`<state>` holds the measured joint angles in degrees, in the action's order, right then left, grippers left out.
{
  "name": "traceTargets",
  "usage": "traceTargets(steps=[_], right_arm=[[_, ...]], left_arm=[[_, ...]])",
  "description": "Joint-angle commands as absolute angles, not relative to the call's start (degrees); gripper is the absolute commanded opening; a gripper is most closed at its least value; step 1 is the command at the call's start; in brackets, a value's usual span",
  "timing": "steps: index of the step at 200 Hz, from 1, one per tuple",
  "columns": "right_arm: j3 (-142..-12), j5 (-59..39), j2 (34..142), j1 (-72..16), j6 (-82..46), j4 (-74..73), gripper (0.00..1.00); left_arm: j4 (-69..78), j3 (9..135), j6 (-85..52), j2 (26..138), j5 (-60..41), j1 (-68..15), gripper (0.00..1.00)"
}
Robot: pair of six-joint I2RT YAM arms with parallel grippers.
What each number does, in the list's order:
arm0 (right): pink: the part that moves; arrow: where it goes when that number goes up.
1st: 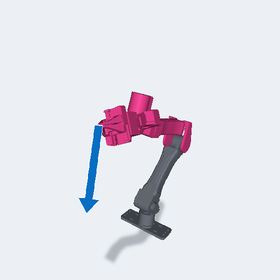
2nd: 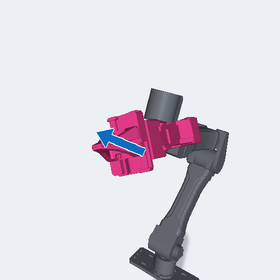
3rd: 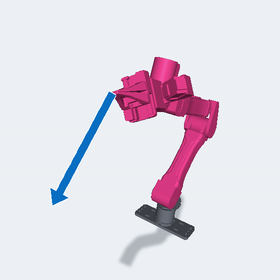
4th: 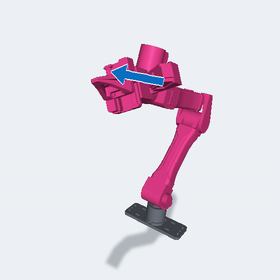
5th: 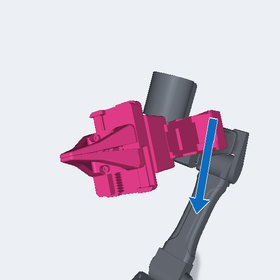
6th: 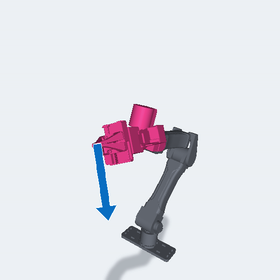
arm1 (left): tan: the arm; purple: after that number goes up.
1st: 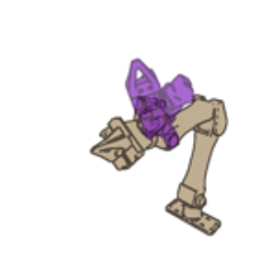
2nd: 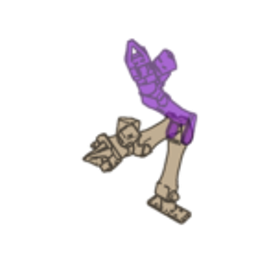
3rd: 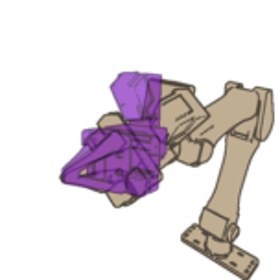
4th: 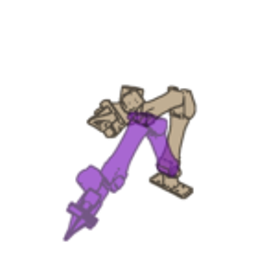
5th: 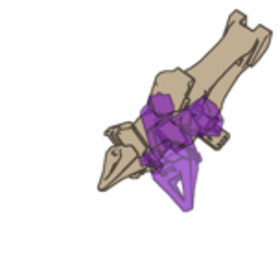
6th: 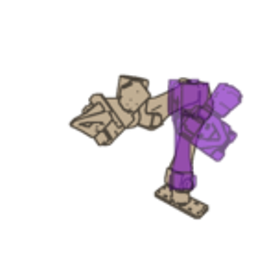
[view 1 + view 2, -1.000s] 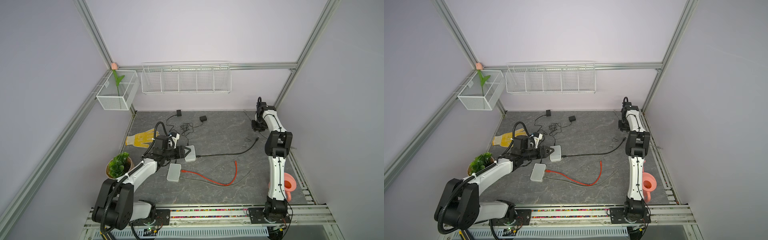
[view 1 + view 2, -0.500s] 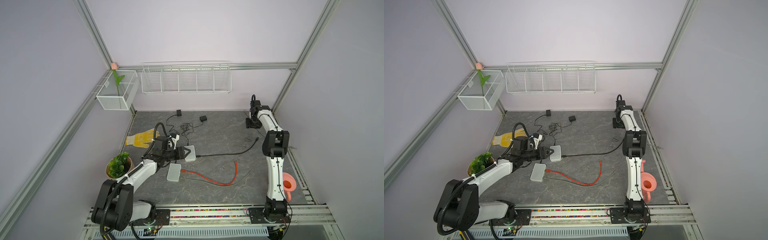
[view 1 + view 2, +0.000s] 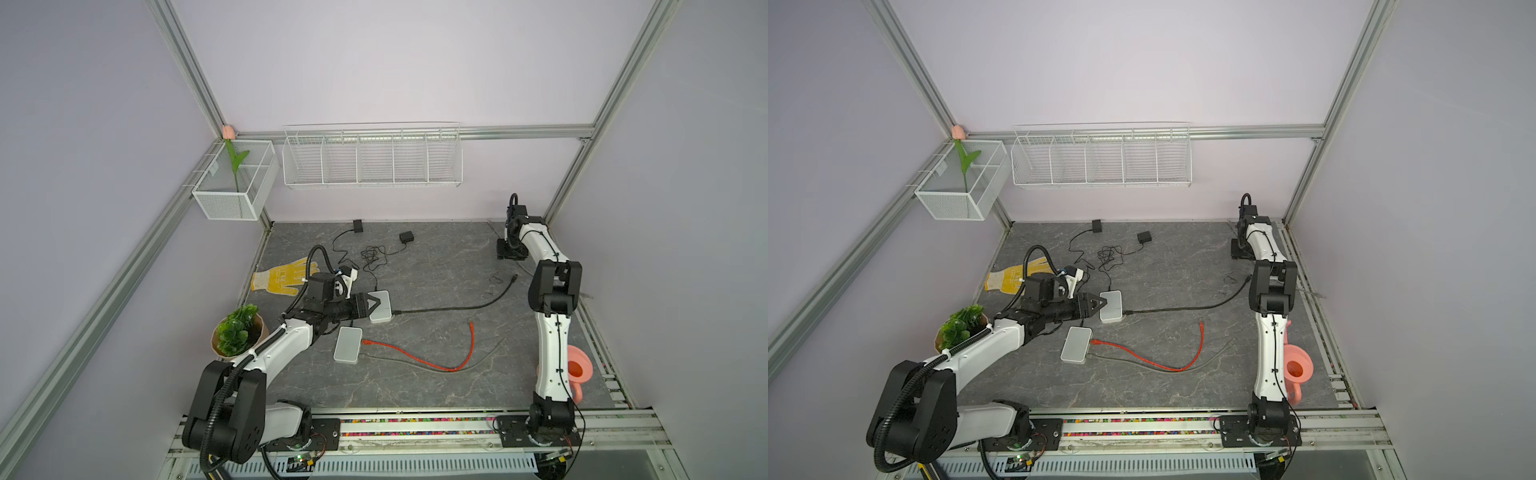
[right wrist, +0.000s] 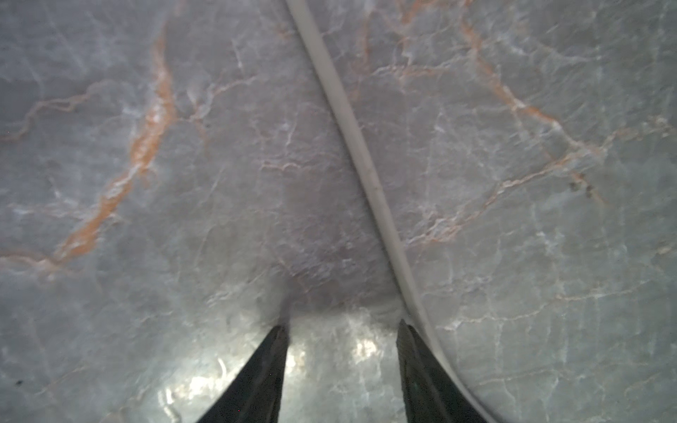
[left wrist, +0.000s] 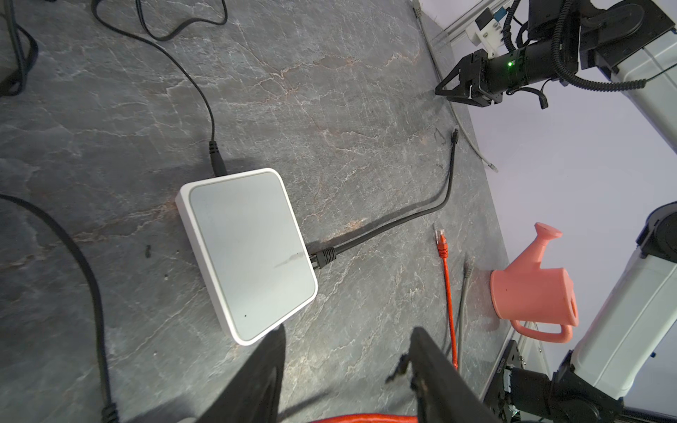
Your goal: Insert the plug into the switch port
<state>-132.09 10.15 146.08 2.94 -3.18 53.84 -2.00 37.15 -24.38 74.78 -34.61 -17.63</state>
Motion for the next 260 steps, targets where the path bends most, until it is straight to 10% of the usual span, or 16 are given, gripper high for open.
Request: traceTargets(steps=[1,106,260], right_arm=[[-131.7,9.0,148.2,3.5,-2.0,51.9,0.54],[-139.1,8.8,146.5,3.3,-3.2,53.0,0.69],[-151.3,9.5,151.6,6.5,-6.9,71.4,0.66]], left_arm=[[-1.7,37.5,-23.8,74.8,-35.2,-17.3,0.55],[-1.6,38.1,-23.6,77.2,-34.8,-17.3,0.54],[-1.7,37.6,-23.3,76.5,-35.1,-17.1,0.54]])
